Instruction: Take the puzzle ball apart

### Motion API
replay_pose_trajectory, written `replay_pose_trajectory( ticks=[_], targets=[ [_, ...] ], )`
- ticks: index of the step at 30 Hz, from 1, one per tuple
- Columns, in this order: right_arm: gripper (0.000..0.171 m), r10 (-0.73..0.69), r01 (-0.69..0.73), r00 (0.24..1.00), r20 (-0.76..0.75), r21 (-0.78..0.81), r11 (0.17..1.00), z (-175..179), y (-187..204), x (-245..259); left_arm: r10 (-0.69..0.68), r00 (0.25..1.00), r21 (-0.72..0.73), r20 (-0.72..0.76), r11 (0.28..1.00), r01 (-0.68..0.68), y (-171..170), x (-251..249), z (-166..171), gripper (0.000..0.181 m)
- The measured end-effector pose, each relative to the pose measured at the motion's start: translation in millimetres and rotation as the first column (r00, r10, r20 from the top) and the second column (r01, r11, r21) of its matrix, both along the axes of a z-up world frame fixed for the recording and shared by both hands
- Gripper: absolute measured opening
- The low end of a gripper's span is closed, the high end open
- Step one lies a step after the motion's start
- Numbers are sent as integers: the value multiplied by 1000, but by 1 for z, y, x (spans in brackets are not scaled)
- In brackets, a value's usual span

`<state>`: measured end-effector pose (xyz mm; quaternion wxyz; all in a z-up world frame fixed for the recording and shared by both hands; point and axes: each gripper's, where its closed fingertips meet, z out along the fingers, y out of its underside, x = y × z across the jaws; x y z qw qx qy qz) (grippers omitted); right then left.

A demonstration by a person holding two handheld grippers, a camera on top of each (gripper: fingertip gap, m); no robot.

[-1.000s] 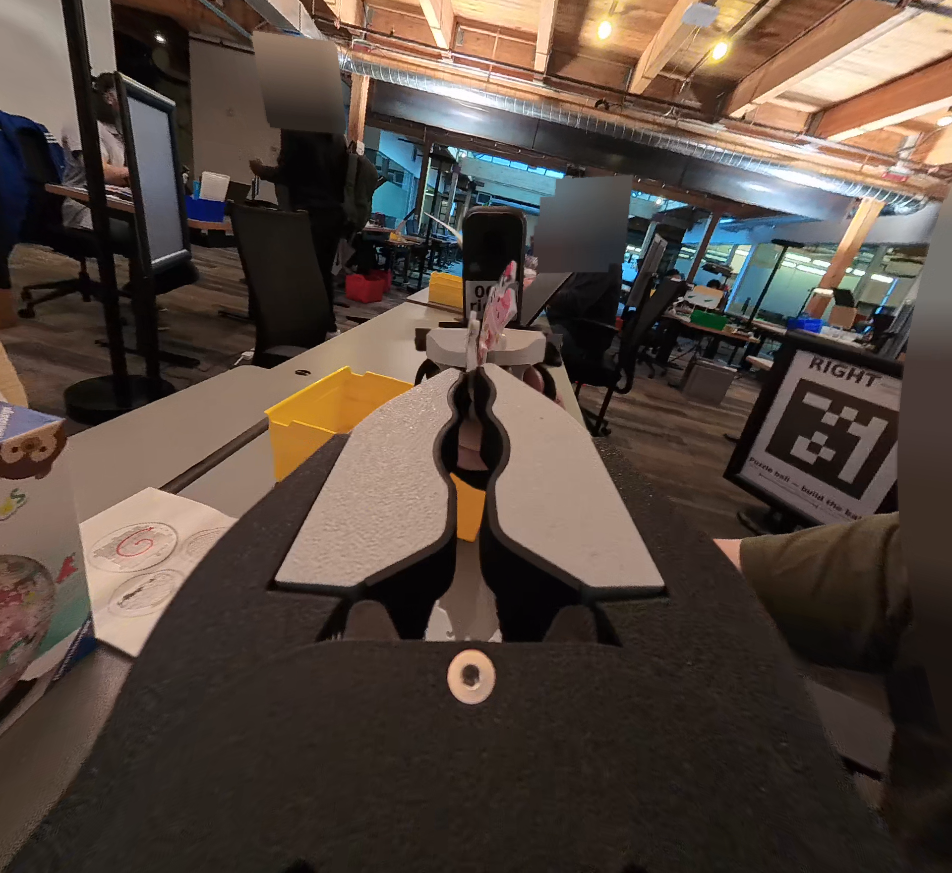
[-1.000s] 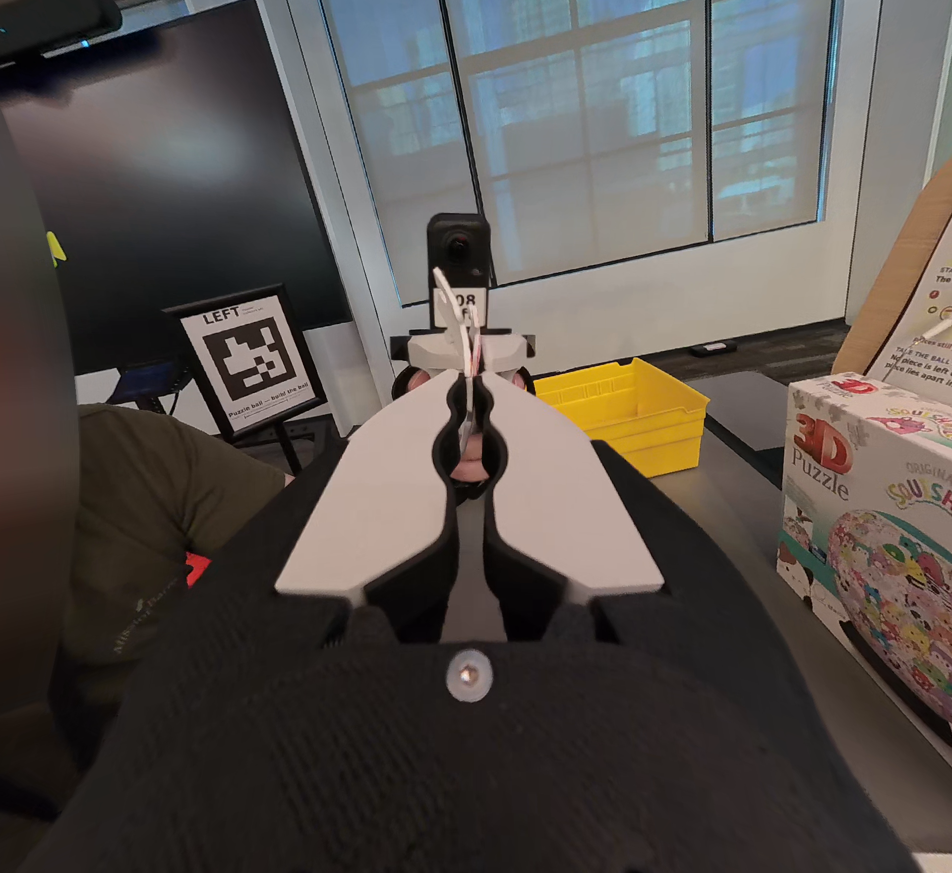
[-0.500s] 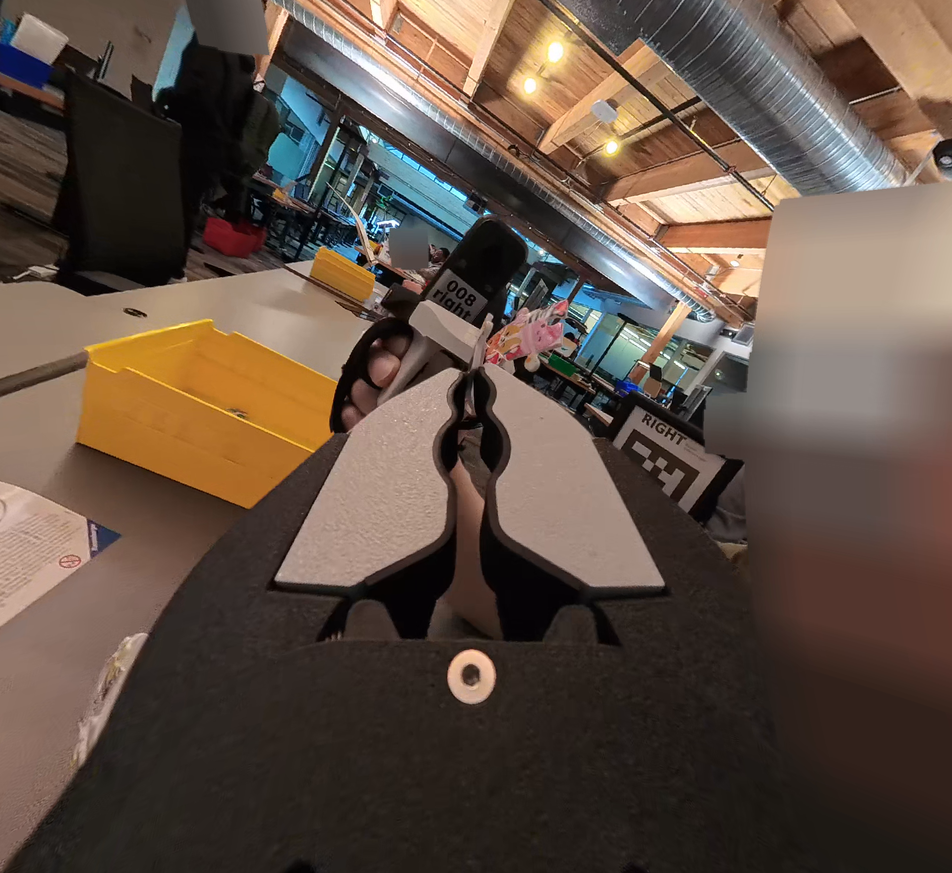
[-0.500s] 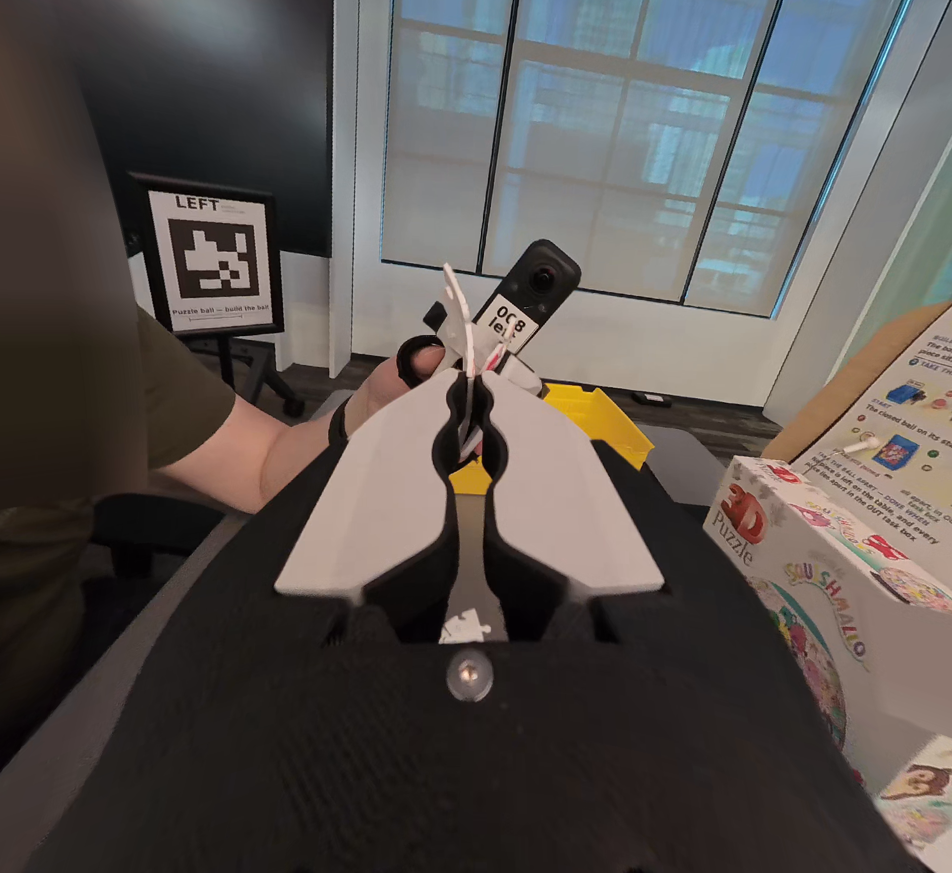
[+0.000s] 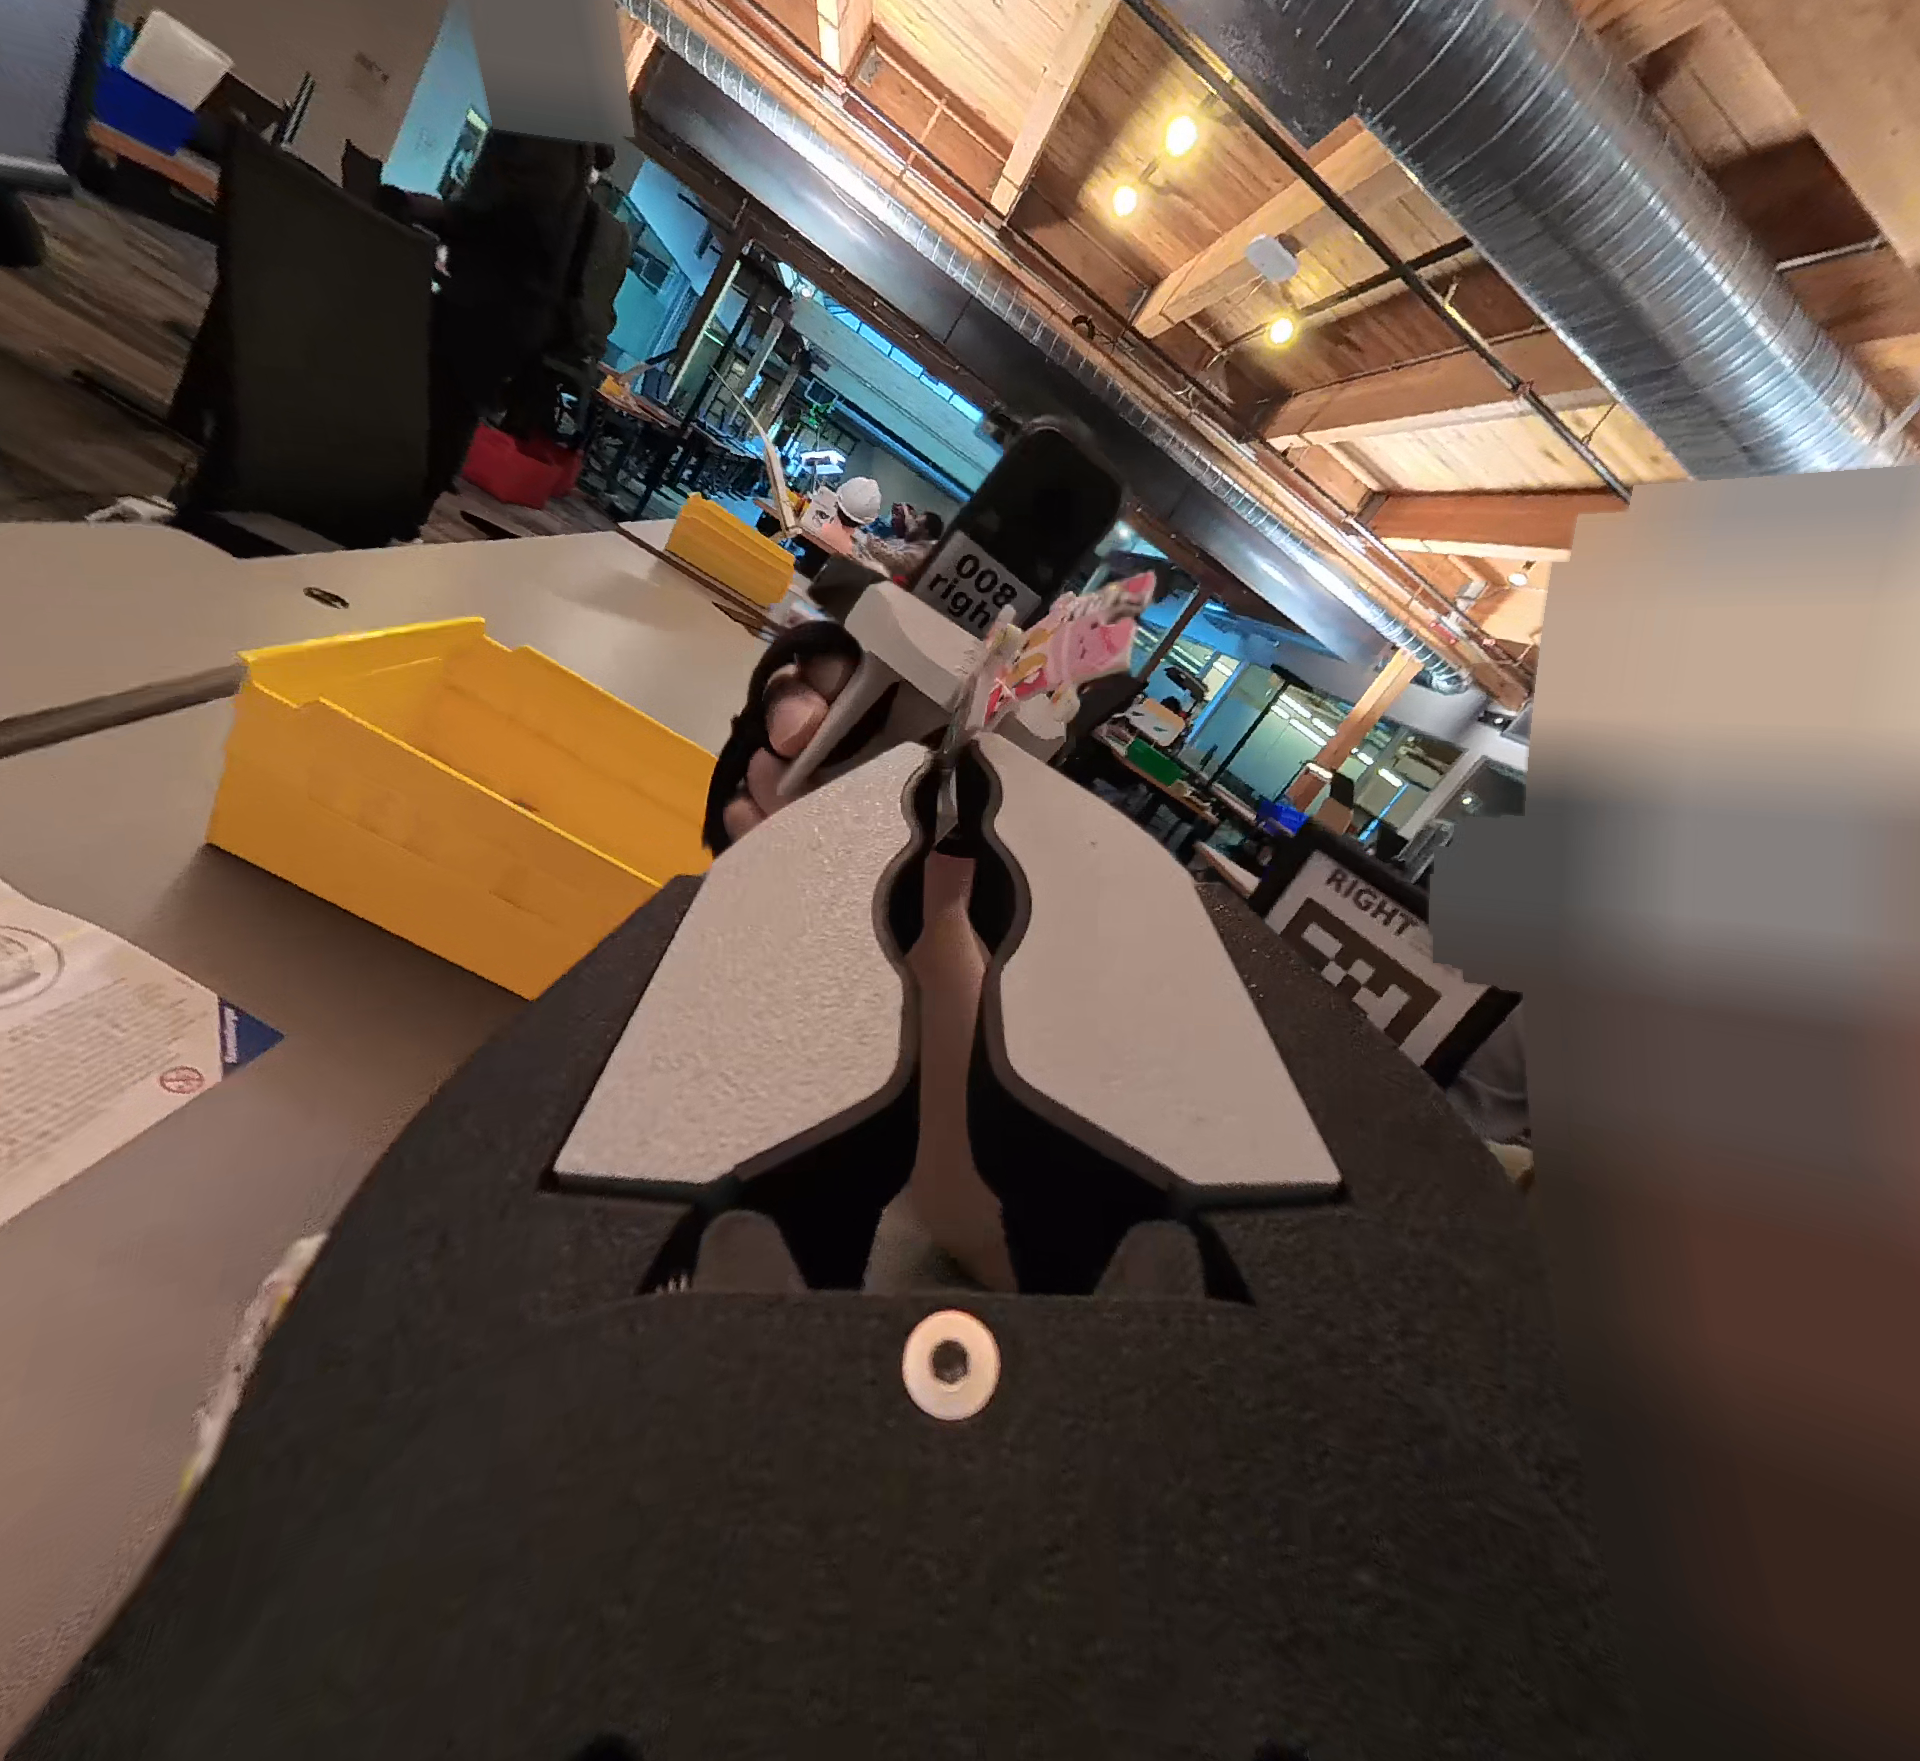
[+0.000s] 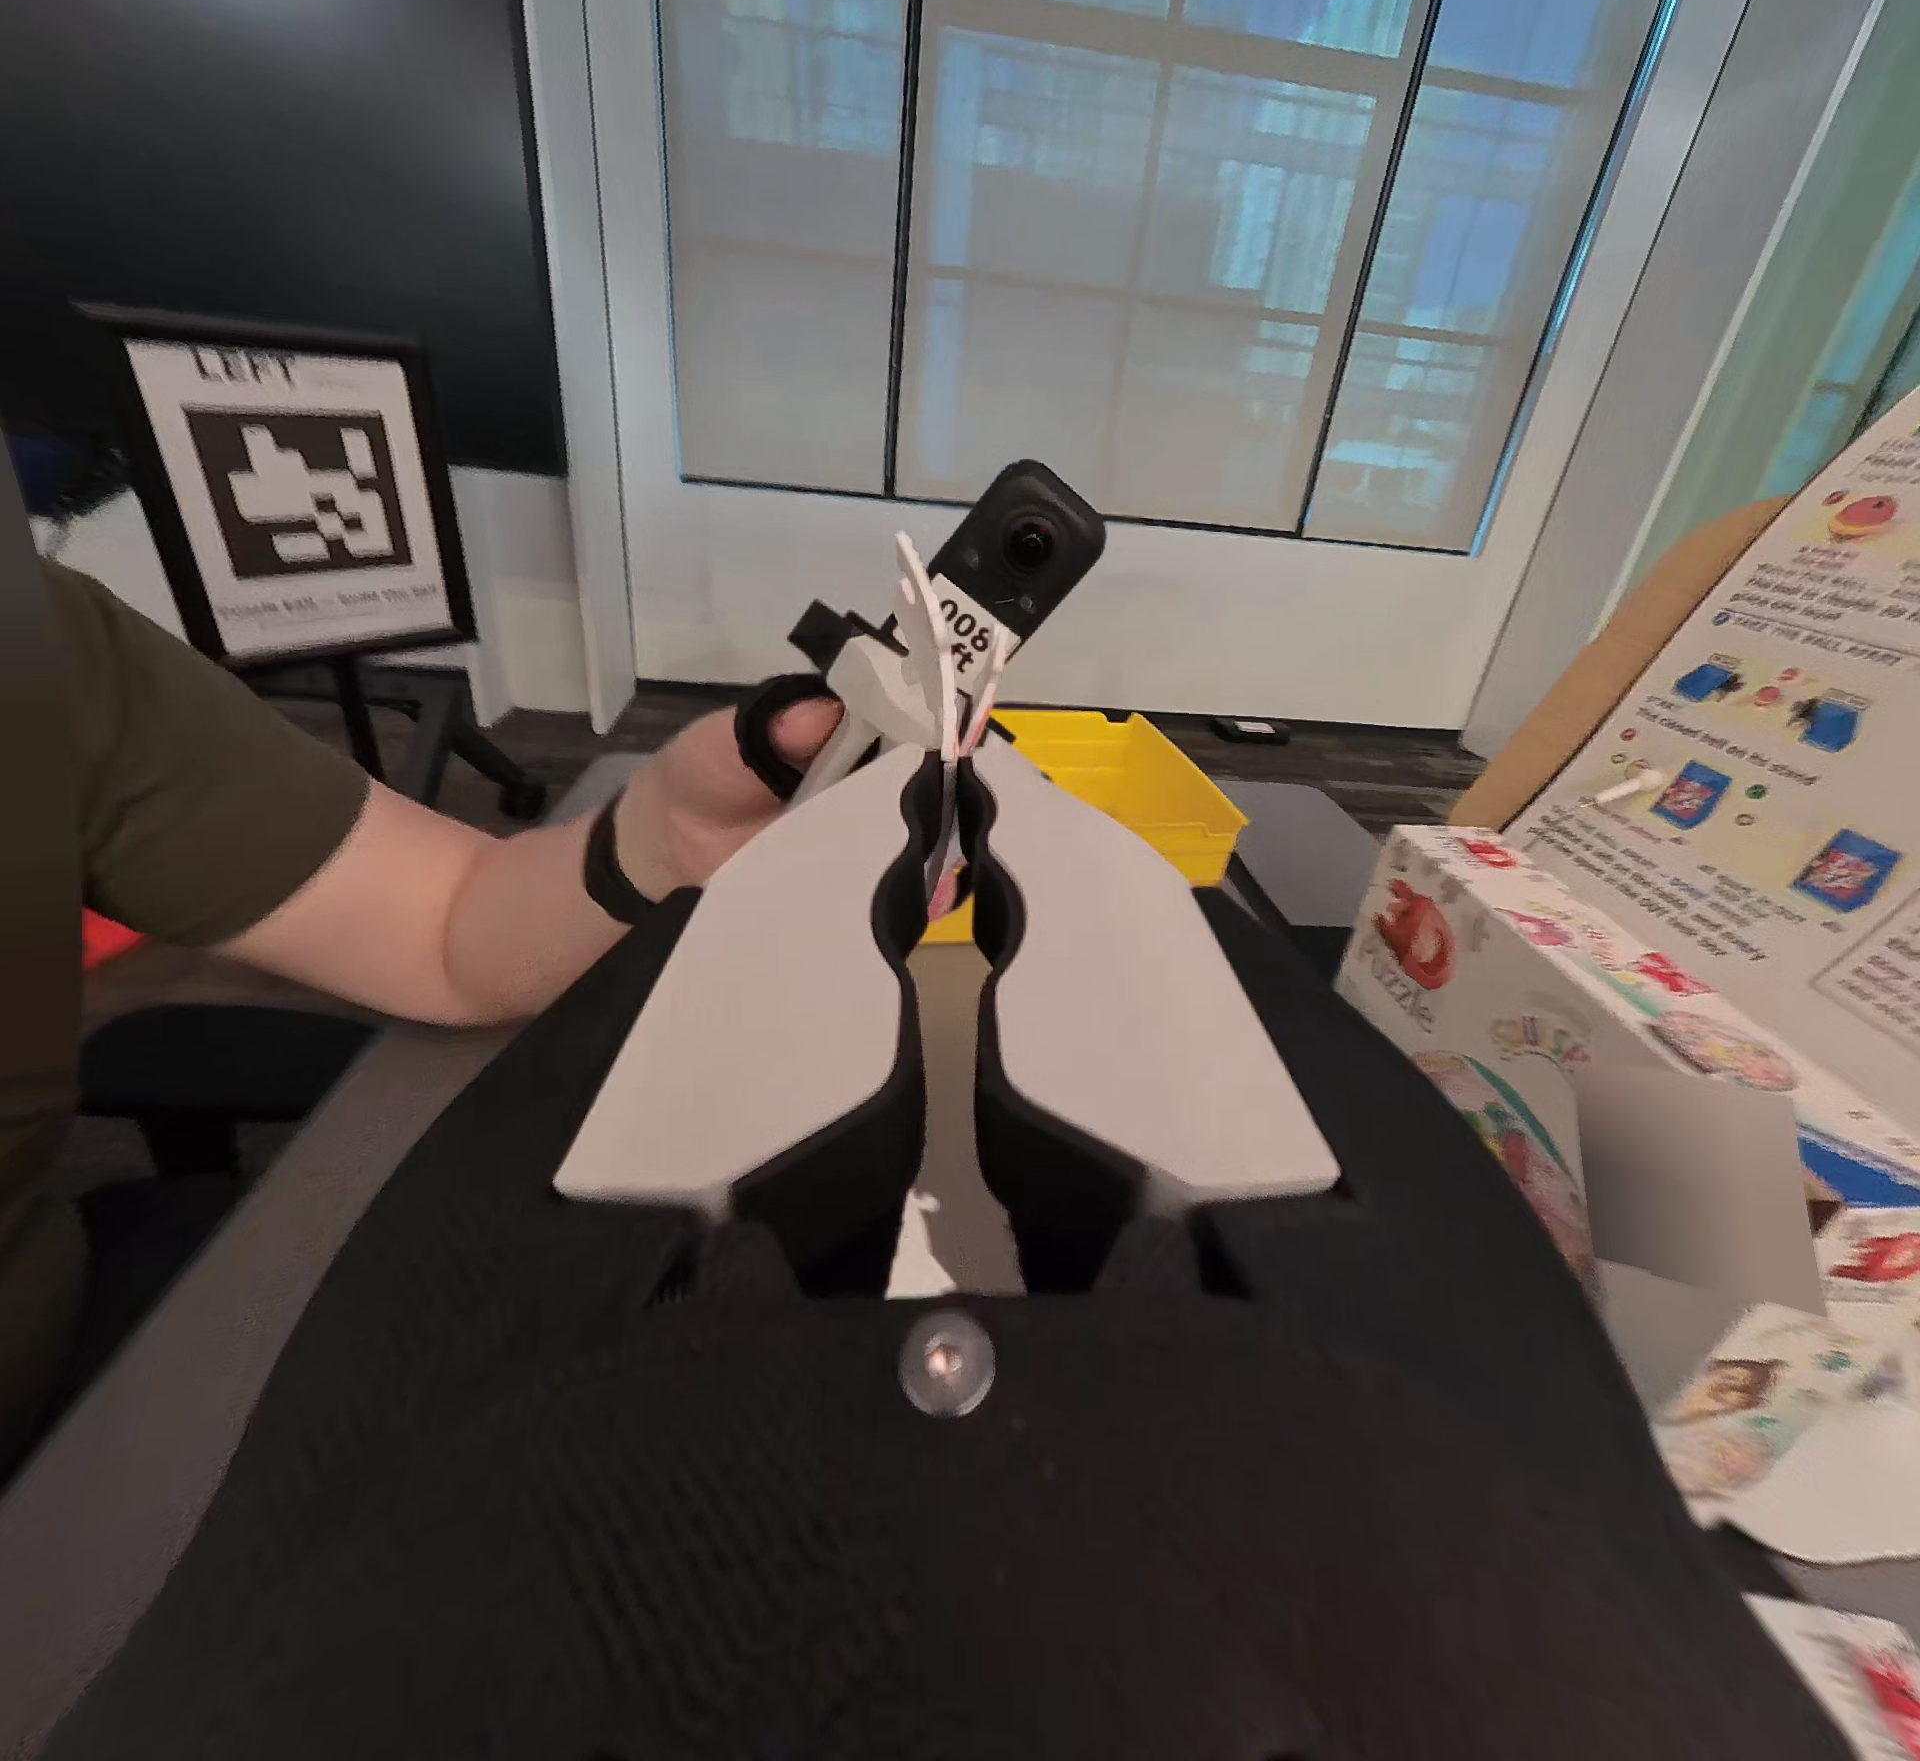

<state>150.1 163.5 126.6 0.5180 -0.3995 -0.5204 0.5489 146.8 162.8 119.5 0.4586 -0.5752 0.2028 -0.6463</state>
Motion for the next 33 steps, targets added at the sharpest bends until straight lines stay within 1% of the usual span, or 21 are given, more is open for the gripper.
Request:
replay_pose_trajectory(
  ticks=[4,6,8,12,14,16,18,21,24,27,29,33],
  targets=[
    [4,-59,51,998,26,246,968,-9,-5,6,-86,996,-97,35,991,89,-1,6,-8,4],
    [4,-78,62,997,30,353,934,-11,-10,11,-137,990,-125,46,982,141,-4,11,-11,4],
    [4,-121,90,992,40,447,890,-14,-12,14,-155,987,-139,46,977,160,-6,15,-14,5],
    [4,-172,109,983,57,572,813,-18,-17,19,-185,982,-159,36,969,188,-10,20,-17,6],
    [4,-161,97,985,63,568,817,-16,-20,21,-193,981,-142,29,970,196,-13,23,-17,5],
    [4,-128,89,991,45,496,864,-9,-22,22,-172,985,-59,31,983,174,-16,23,-10,5],
    [3,-73,42,994,76,354,934,-6,-21,19,-116,993,8,-7,993,116,-15,21,-7,5],
    [3,6,-17,997,72,144,989,-2,-17,13,-33,998,98,-56,994,39,-13,14,-3,5],
    [3,101,-99,994,29,-62,993,5,-14,9,17,998,177,-58,984,-7,-13,9,3,5],
    [3,156,-153,988,-9,-248,957,7,-7,5,63,996,242,-67,969,-45,-13,5,6,7],
    [3,182,-179,983,-20,-299,937,5,-6,2,85,992,260,-98,964,-57,-12,4,3,8],
    [3,185,-188,982,-35,-274,943,4,-5,0,75,992,222,-99,974,-52,-9,2,2,6]
  ],
)
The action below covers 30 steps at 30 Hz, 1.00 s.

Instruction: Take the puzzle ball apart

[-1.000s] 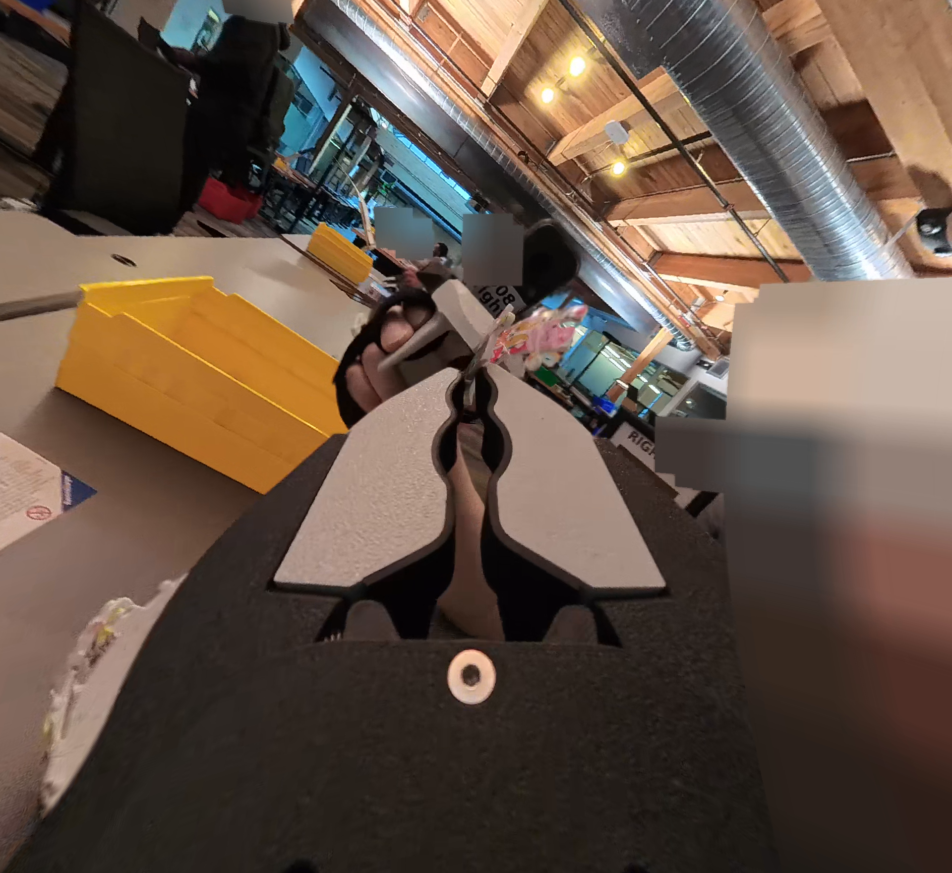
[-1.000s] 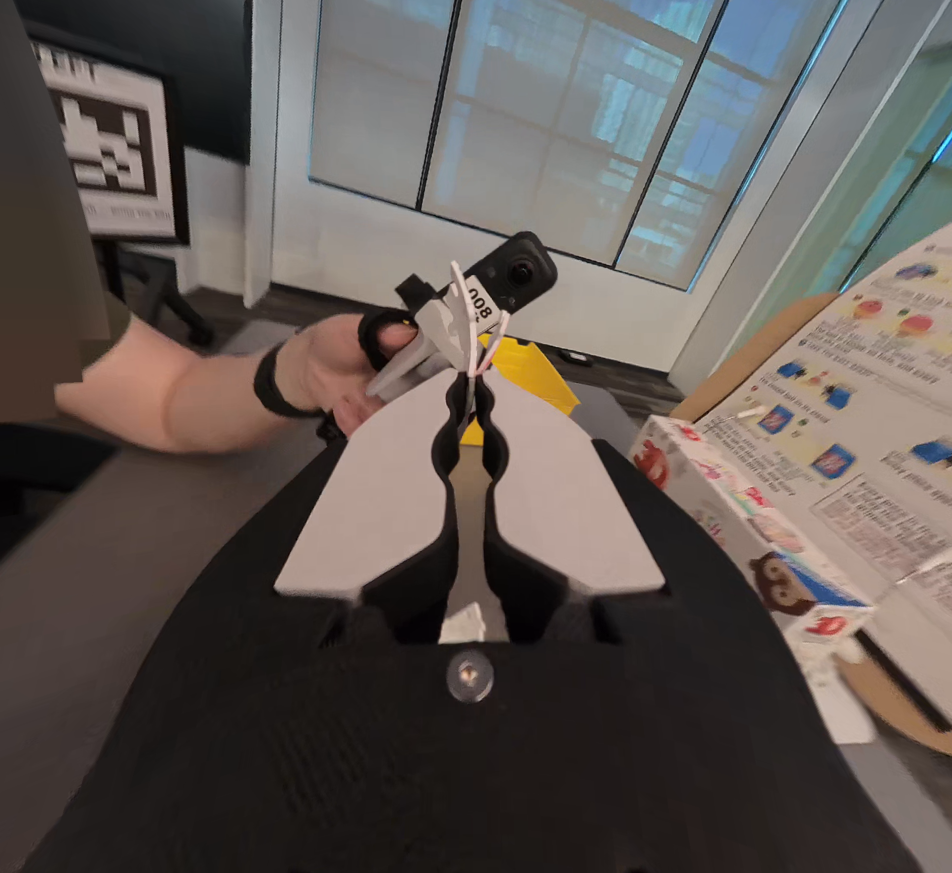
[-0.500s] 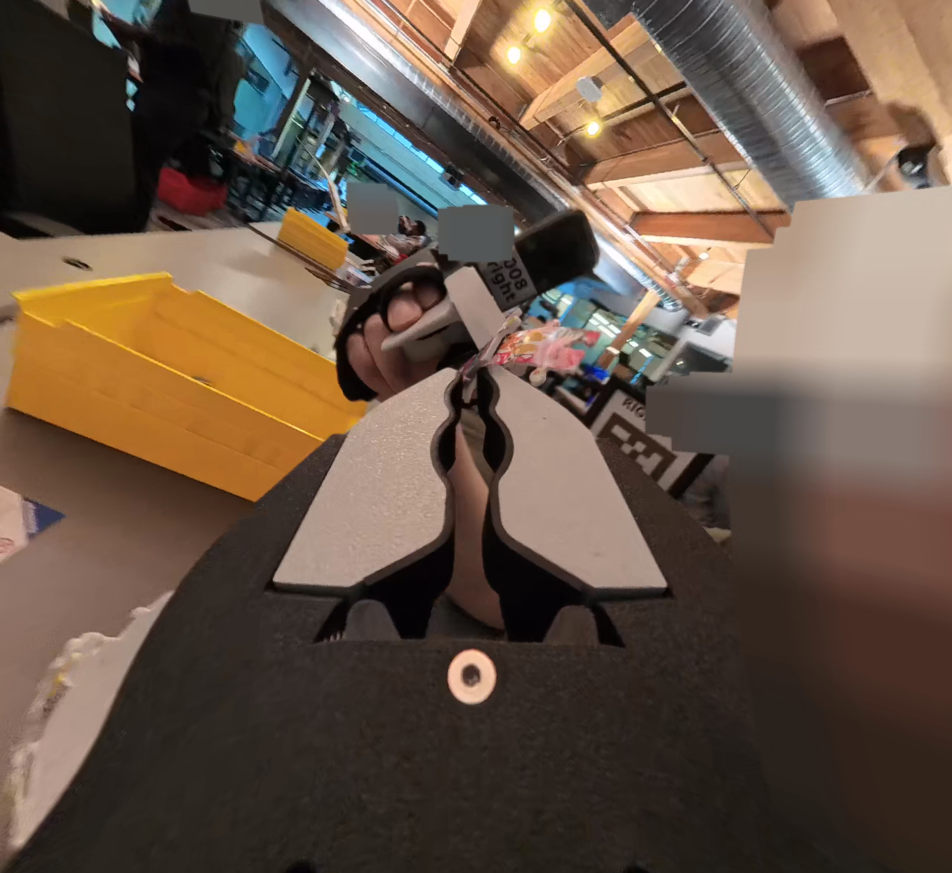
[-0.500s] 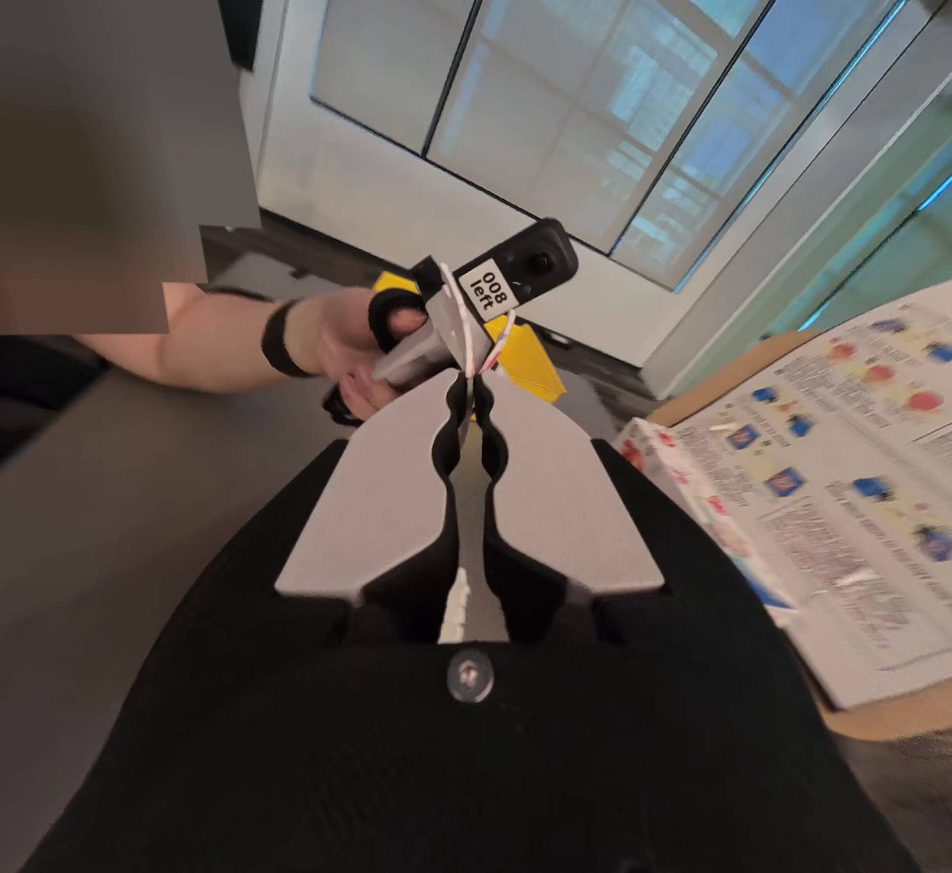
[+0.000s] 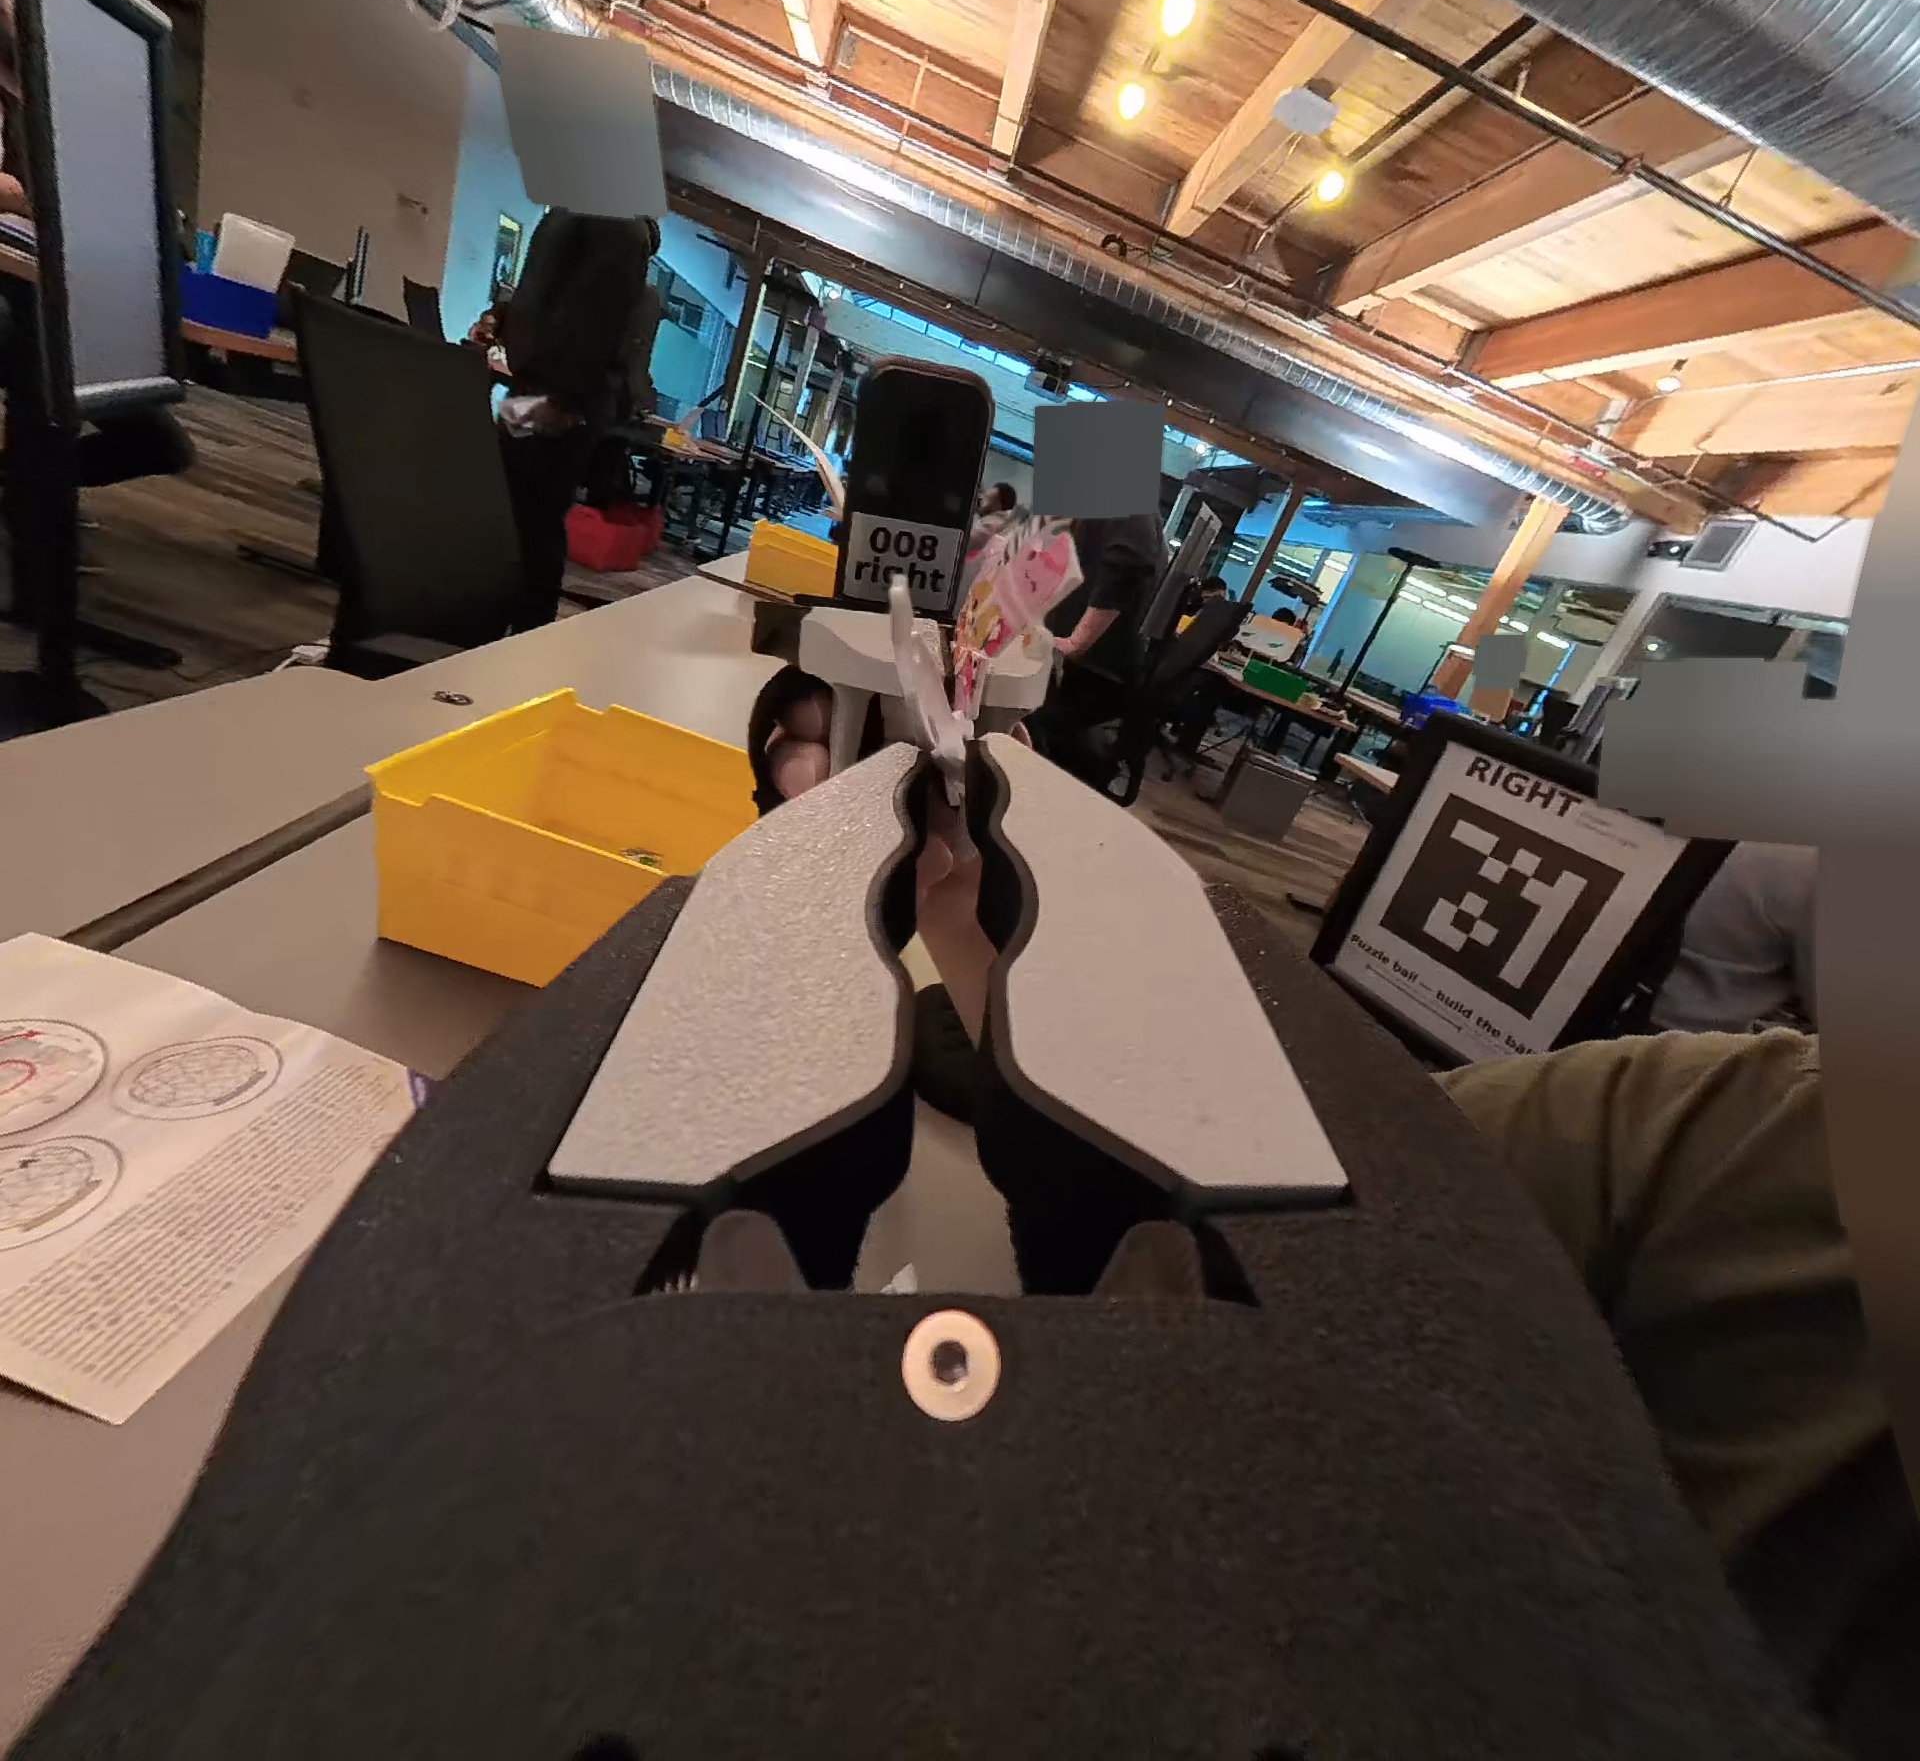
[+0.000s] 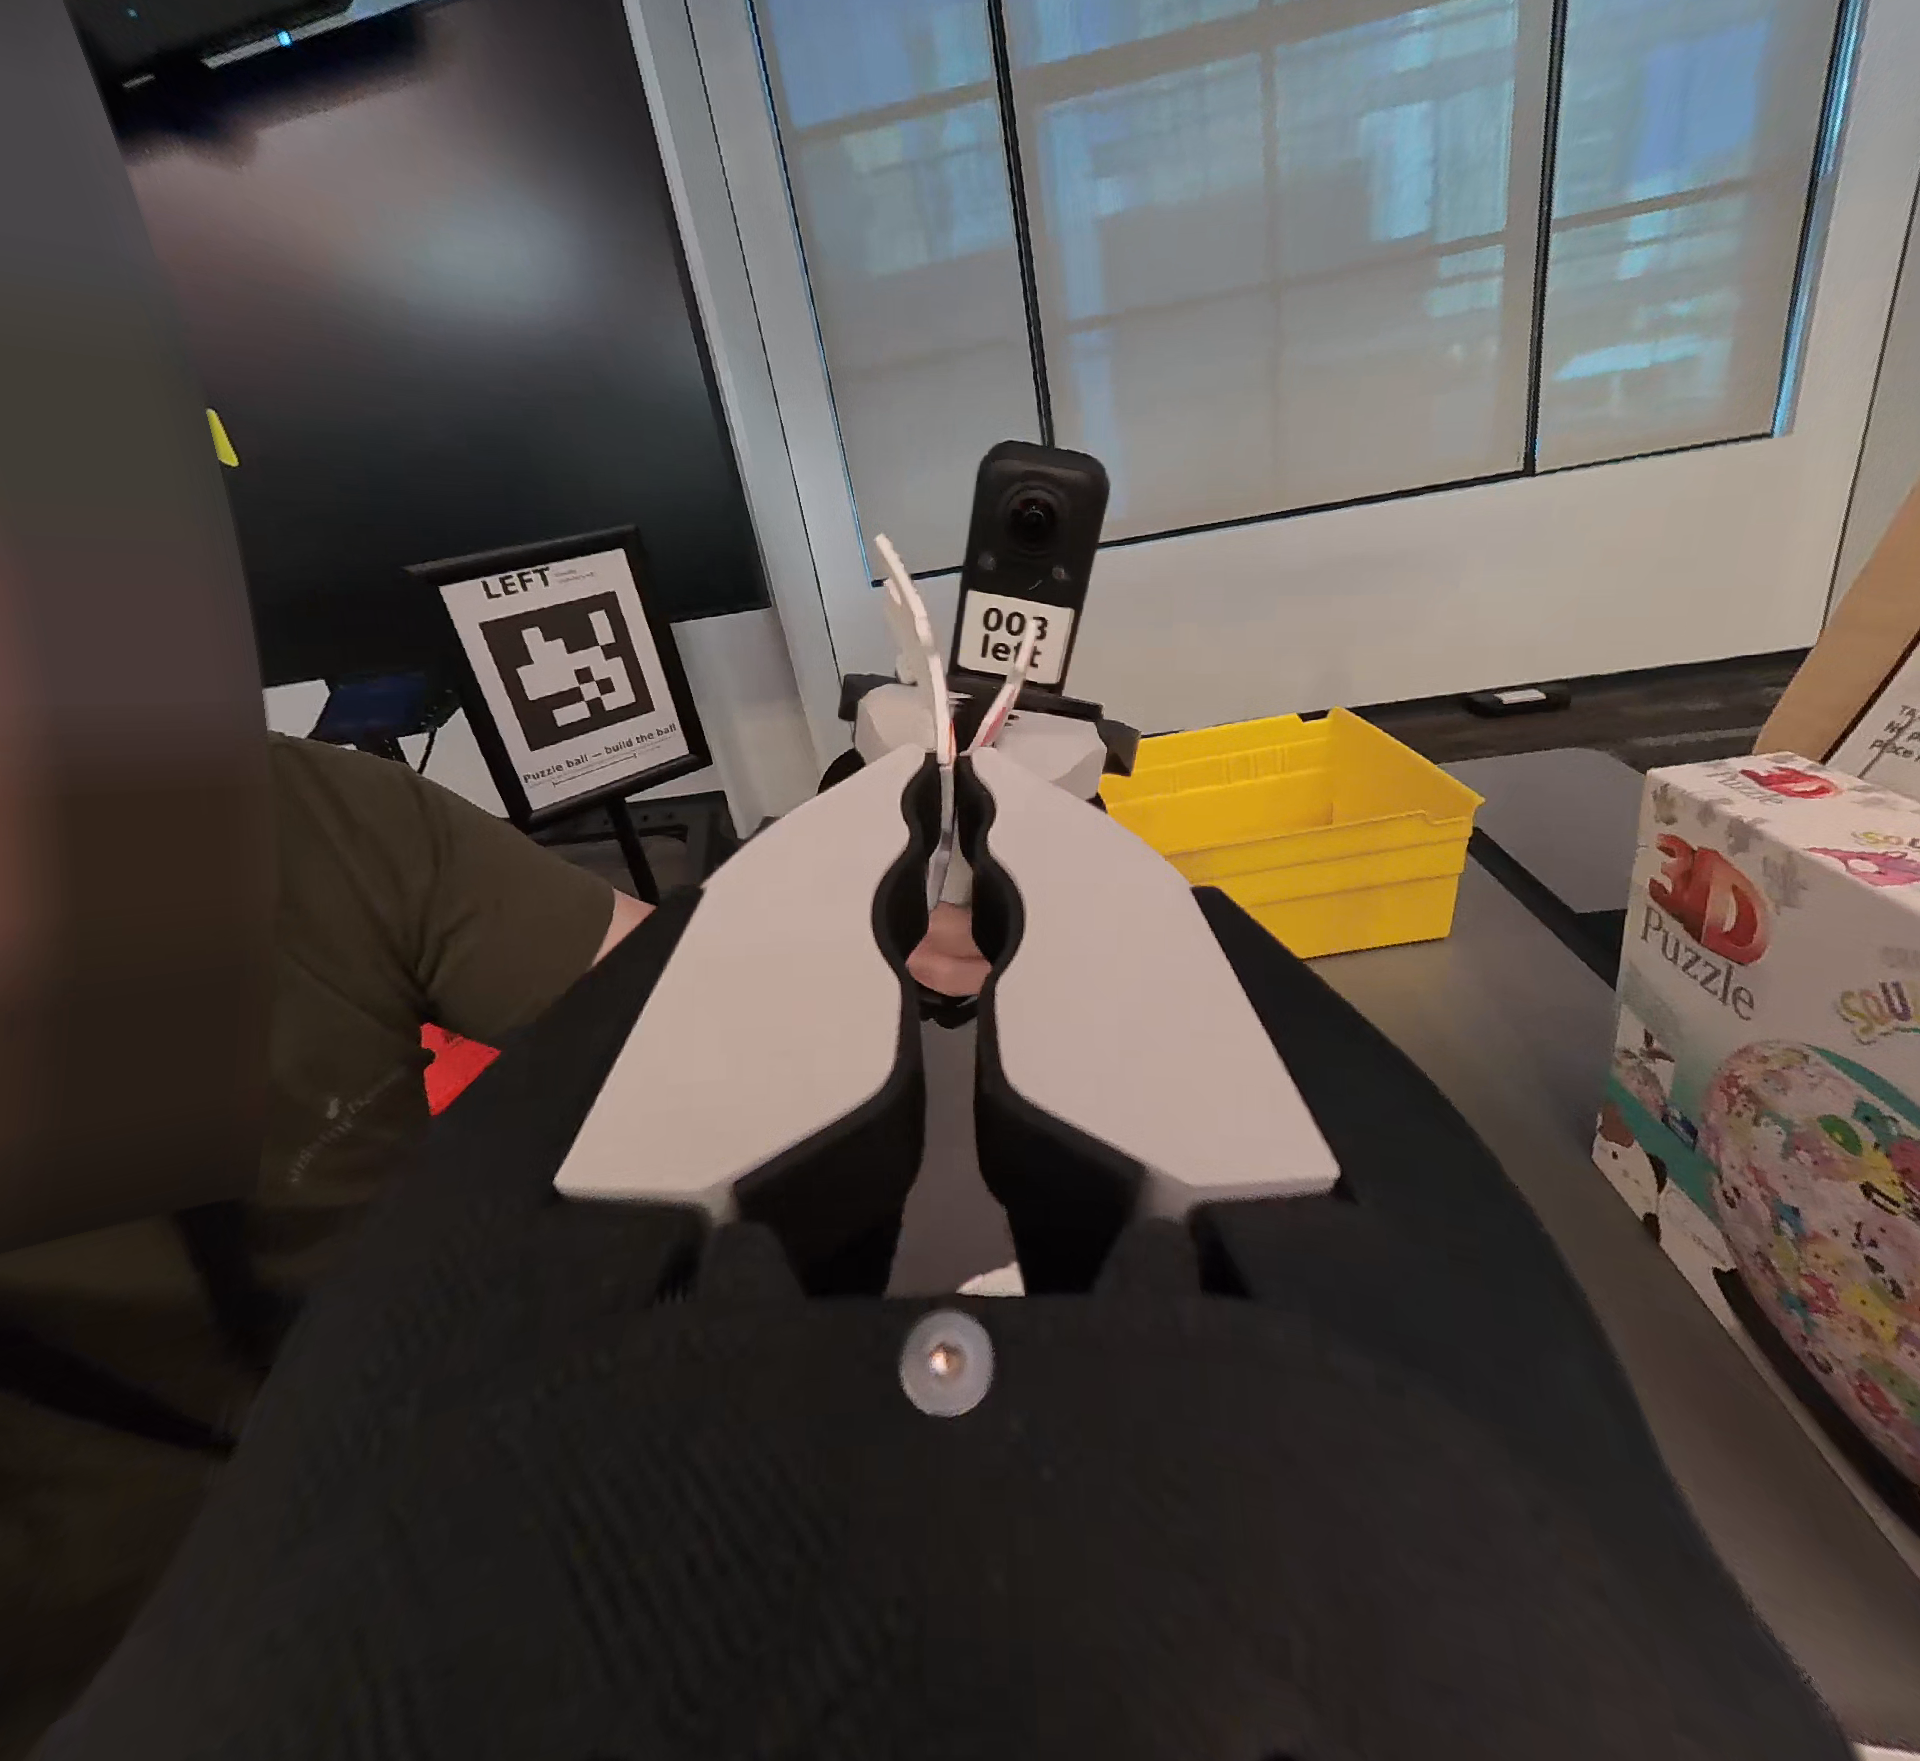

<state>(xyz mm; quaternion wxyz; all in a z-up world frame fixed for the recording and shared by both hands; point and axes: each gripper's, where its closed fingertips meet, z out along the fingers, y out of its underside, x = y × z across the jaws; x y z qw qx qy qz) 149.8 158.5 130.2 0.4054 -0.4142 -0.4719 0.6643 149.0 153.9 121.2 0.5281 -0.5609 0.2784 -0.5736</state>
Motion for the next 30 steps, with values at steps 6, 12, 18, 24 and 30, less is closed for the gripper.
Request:
replay_pose_trajectory(
  ticks=[6,12,18,24,30],
  targets=[
    [3,-14,15,1000,-22,40,999,0,-1,-1,-53,997,-24,65,998,54,-3,-2,4,2],
    [6,-27,26,999,19,66,997,-7,-1,-7,-11,998,16,70,1000,10,-3,-10,12,2],
    [3,-49,47,999,18,116,992,-7,-3,-8,-33,996,-10,77,999,34,-3,-9,10,2],
    [3,-88,84,996,16,165,983,-9,-1,-9,-20,997,-33,81,999,23,-1,-7,8,2],
    [3,-116,110,993,14,214,970,-11,1,-8,-33,995,-61,98,997,39,2,-6,5,2]
  ],
)
